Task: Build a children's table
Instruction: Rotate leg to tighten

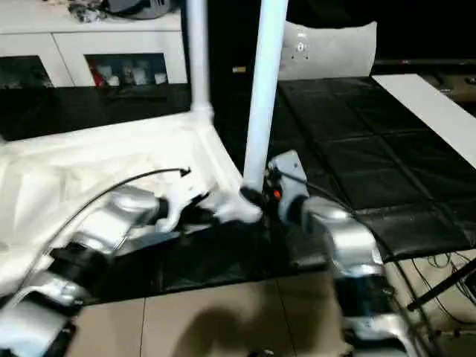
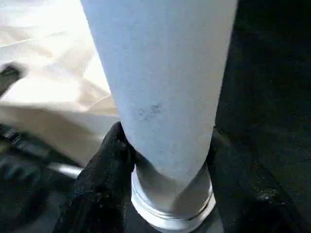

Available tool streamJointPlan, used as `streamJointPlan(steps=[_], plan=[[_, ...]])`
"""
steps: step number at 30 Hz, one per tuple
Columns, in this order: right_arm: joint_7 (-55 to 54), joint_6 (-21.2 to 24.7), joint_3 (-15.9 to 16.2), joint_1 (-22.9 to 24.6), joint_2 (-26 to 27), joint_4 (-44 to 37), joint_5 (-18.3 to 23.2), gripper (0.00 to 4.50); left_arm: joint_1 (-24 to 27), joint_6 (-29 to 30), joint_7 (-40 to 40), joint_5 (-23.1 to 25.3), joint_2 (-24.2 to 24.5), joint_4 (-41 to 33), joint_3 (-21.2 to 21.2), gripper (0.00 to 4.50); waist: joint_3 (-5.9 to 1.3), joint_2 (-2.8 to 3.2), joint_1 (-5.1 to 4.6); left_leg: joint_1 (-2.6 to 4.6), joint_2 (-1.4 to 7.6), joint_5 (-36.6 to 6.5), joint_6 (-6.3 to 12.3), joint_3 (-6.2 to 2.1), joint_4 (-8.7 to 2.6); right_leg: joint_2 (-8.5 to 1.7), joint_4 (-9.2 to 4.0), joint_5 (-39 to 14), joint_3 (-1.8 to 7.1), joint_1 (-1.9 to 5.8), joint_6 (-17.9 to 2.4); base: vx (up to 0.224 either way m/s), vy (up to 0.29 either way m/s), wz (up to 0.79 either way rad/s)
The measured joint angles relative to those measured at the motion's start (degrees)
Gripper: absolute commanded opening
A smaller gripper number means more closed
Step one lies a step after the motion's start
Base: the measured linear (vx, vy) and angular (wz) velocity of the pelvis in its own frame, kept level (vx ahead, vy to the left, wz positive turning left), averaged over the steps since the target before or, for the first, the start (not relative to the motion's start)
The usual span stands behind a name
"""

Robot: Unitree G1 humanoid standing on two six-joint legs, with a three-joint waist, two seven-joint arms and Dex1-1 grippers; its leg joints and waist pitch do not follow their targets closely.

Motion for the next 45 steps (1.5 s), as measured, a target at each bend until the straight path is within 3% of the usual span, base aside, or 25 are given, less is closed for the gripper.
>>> streamJointPlan(steps=[3, 4, 8, 15, 19, 21, 25, 28, 29, 31, 32, 37, 45], plan=[[-3.4, -2.6, -0.9, -0.2, 1.9, 1.3, -0.6, 1.91, 0.0, 2.0, 3.2, 0.1, -1.6, -0.7, 0.8, 0.0, -0.01, 0.02, 0.04, -0.06, 0.03, 0.0, 0.18, -0.02, -0.15, 0.0, 0.02, 0.0, 0.01, -0.12, 0.0, 0.0, 0.0, 0.0], [-3.9, -3.9, -1.8, -0.1, 2.6, 2.1, -0.5, 2.46, 0.0, 2.3, 4.2, 0.3, -2.2, -1.2, 0.7, 0.0, 0.0, 0.03, 0.11, -0.16, 0.04, 0.1, 0.44, -0.02, -0.2, 0.0, 0.02, -0.1, 0.03, -0.22, 0.0, 0.0, 0.0, 0.0], [-2.3, -5.0, -2.4, 0.5, 2.2, 2.2, 0.4, 2.73, 0.0, 2.1, 4.5, 0.7, -2.4, -1.6, 0.1, 0.0, 0.0, 0.04, 0.23, -0.17, 0.04, -0.1, 0.64, 0.03, -0.21, 0.0, 0.04, -0.1, 0.09, -0.24, -0.1, 0.0, 0.0, 0.0], [6.4, -7.7, -0.3, 2.5, -3.1, 1.2, 1.0, 3.39, 1.2, -0.8, 0.5, 0.4, 0.4, -3.0, -1.2, 0.0, 0.06, 0.14, 0.59, -0.11, 0.05, -0.1, 0.66, 0.08, -0.19, 0.0, 0.08, -0.1, 0.1, -0.24, -0.1, 0.0, 0.0, 0.0], [16.5, -10.0, 1.9, 3.5, -8.9, 0.2, 2.6, 3.68, 2.1, -6.4, -5.4, -0.3, 4.6, -3.0, -2.6, 0.0, 0.1, 0.19, 1.13, -0.06, 0.06, 0.0, 0.65, 0.07, -0.16, 0.0, 0.1, -0.2, 0.11, -0.19, -0.1, 0.0, 0.0, 0.0], [20.2, -11.2, 2.9, 3.6, -11.0, -0.2, 2.7, 3.68, 2.1, -8.8, -8.5, -0.4, 6.7, -3.0, -3.6, 0.0, 0.1, 0.2, 1.29, -0.06, 0.06, 0.0, 0.64, 0.07, -0.14, 0.0, 0.11, -0.1, 0.11, -0.18, -0.1, 0.0, 0.0, 0.0], [27.9, -12.9, 4.1, 3.6, -15.3, -0.7, 3.0, 3.68, 2.2, -13.1, -16.3, -1.1, 10.2, -3.0, -5.0, 0.0, 0.1, 0.19, 2.88, -0.07, 0.04, 0.0, 0.64, 0.06, -0.07, -0.05, 0.1, -0.1, 0.13, -0.13, -0.1, 0.0, 0.0, 0.0], [34.4, -13.0, 5.4, 3.6, -17.9, -1.3, 5.1, 3.68, 2.3, -15.9, -21.5, -2.1, 12.0, -3.1, -6.2, 0.0, 0.1, 0.19, 3.48, -0.08, 0.03, -0.1, 0.66, 0.08, -0.07, -0.07, 0.1, -0.1, 0.15, -0.14, -0.1, 0.0, 0.0, 0.0], [35.6, -13.2, 5.6, 3.6, -18.4, -1.3, 5.3, 3.41, 2.3, -16.5, -22.3, -2.2, 12.2, -3.1, -6.4, 0.0, 0.1, 0.19, 3.65, -0.07, 0.03, -0.1, 0.66, 0.08, -0.07, -0.07, 0.1, -0.1, 0.15, -0.13, -0.1, 0.0, 0.0, 0.0], [37.3, -13.4, 6.0, 3.6, -18.7, -1.3, 5.6, 3.41, 2.3, -17.4, -23.4, -2.2, 12.6, -3.1, -6.8, 0.0, 0.1, 0.19, 3.89, -0.06, 0.03, -0.1, 0.66, 0.08, -0.06, -0.07, 0.13, -0.1, 0.15, -0.14, -0.1, 0.0, 0.0, 0.0], [39.5, -13.4, 6.7, 3.6, -19.1, -1.3, 6.5, 3.2, 2.2, -18.5, -24.7, -2.3, 13.0, -3.1, -7.4, 0.0, 0.1, 0.19, 4.09, -0.05, 0.04, -0.1, 0.65, 0.09, -0.06, -0.07, 0.15, -0.1, 0.15, -0.14, -0.1, 0.0, 0.0, 0.0], [45.0, -12.9, 8.3, 4.6, -20.2, -2.6, 8.6, 2.76, 2.1, -21.0, -29.1, -2.9, 13.8, -3.0, -8.5, 0.0, 0.1, 0.19, 4.6, -0.04, 0.05, 0.0, 0.64, 0.08, 0.0, -0.07, 0.16, -0.1, 0.15, -0.1, -0.1, 0.0, 0.0, 0.0], [47.0, -11.6, 9.4, 5.0, -20.4, -3.6, 9.6, 2.1, 2.0, -21.7, -30.5, -3.0, 14.0, -3.0, -9.1, 0.0, 0.1, 0.18, 4.48, -0.02, 0.05, -0.1, 0.62, 0.08, 0.03, -0.06, 0.17, -0.1, 0.14, -0.08, -0.1, 0.0, 0.0, 0.0]])
